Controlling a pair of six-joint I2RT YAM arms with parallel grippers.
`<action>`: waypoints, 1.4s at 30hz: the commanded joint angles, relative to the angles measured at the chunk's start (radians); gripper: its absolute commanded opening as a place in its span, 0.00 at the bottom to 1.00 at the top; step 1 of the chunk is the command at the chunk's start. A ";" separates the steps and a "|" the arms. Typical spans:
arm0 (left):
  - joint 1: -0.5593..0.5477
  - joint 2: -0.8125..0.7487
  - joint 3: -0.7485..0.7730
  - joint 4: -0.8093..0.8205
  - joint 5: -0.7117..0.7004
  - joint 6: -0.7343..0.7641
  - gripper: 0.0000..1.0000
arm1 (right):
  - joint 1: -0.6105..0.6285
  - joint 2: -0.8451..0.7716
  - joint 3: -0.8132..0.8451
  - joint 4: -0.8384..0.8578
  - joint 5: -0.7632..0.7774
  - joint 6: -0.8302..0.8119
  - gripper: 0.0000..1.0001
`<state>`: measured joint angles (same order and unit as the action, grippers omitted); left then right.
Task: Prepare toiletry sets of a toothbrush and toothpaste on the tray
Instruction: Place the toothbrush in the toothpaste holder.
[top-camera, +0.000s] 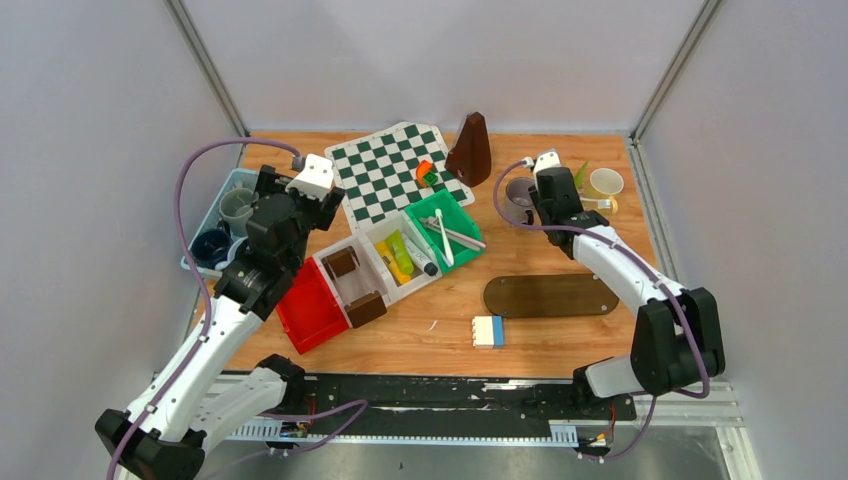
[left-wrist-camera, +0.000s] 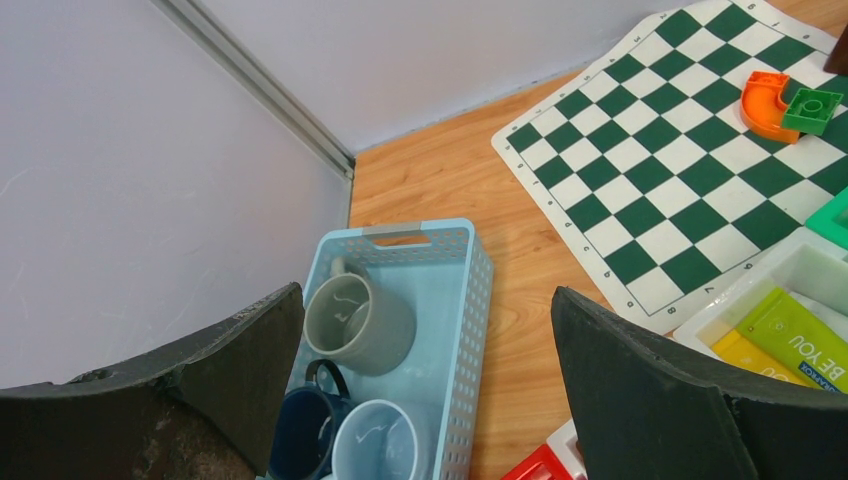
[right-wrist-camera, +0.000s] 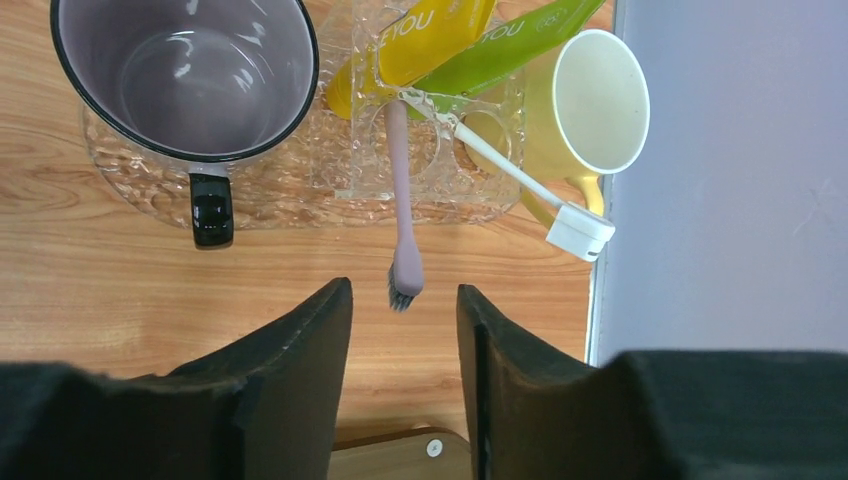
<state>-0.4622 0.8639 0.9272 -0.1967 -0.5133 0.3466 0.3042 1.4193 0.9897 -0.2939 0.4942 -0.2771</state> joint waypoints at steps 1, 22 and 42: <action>0.007 -0.013 -0.003 0.041 0.006 0.011 1.00 | -0.006 -0.041 0.025 0.025 -0.014 0.033 0.48; 0.008 -0.001 -0.001 0.044 0.000 -0.017 1.00 | -0.010 -0.350 0.163 -0.176 -0.065 0.428 1.00; 0.026 0.195 0.203 -0.383 -0.092 -0.503 1.00 | -0.010 -0.665 0.014 -0.281 -0.389 0.650 1.00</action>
<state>-0.4496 1.0504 1.0954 -0.4263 -0.5575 0.0349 0.2996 0.7662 1.0340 -0.5835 0.1722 0.3241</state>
